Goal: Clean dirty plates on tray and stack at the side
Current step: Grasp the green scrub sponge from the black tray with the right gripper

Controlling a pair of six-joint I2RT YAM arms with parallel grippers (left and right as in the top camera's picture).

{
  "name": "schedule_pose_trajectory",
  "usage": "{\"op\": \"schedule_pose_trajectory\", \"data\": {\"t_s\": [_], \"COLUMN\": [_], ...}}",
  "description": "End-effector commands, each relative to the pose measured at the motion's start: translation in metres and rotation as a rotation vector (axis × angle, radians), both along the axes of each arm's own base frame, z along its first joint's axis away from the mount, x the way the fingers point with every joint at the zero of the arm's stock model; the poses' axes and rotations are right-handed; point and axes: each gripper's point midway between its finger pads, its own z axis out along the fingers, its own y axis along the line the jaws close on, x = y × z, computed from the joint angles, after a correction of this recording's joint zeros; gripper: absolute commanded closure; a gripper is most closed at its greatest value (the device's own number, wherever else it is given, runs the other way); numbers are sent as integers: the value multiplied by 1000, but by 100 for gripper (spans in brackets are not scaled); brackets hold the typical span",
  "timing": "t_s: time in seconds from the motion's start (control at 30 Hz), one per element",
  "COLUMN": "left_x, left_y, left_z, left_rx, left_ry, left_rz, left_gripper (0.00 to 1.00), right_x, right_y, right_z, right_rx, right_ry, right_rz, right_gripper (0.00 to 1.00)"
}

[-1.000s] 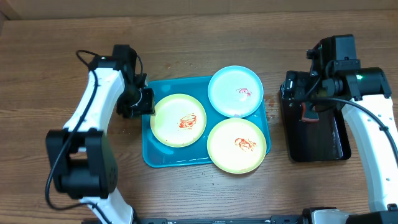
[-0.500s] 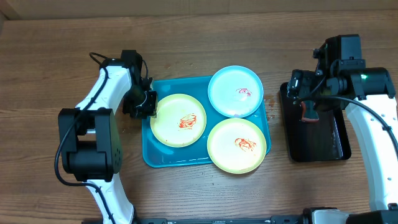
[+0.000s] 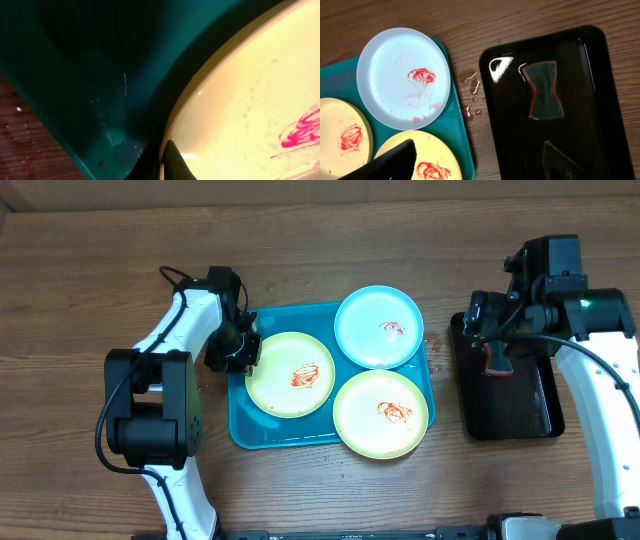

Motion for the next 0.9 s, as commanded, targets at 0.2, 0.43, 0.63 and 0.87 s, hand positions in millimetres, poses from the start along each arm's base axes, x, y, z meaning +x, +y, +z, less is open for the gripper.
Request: {"op": "schedule_pose_trajectory", "data": {"t_s": [0.2, 0.43, 0.63, 0.87], "left_x": [-6, -6, -3, -1], "left_y": [1, 2, 2, 1], "left_z": [-6, -6, -7, -7], "left_rx": [17, 21, 20, 18], "left_ry": [24, 24, 13, 4], "left_rz": [-12, -12, -13, -13], "left_gripper": [96, 96, 96, 96], "right_x": [11, 17, 18, 9], "right_y": [-29, -72, -84, -87], "right_z": [9, -19, -64, -126], "right_rx": [-12, -12, -34, -51], "right_ry": [-44, 31, 163, 322], "right_rz": [-85, -202, -159, -141], "right_gripper": [19, 25, 27, 29]}}
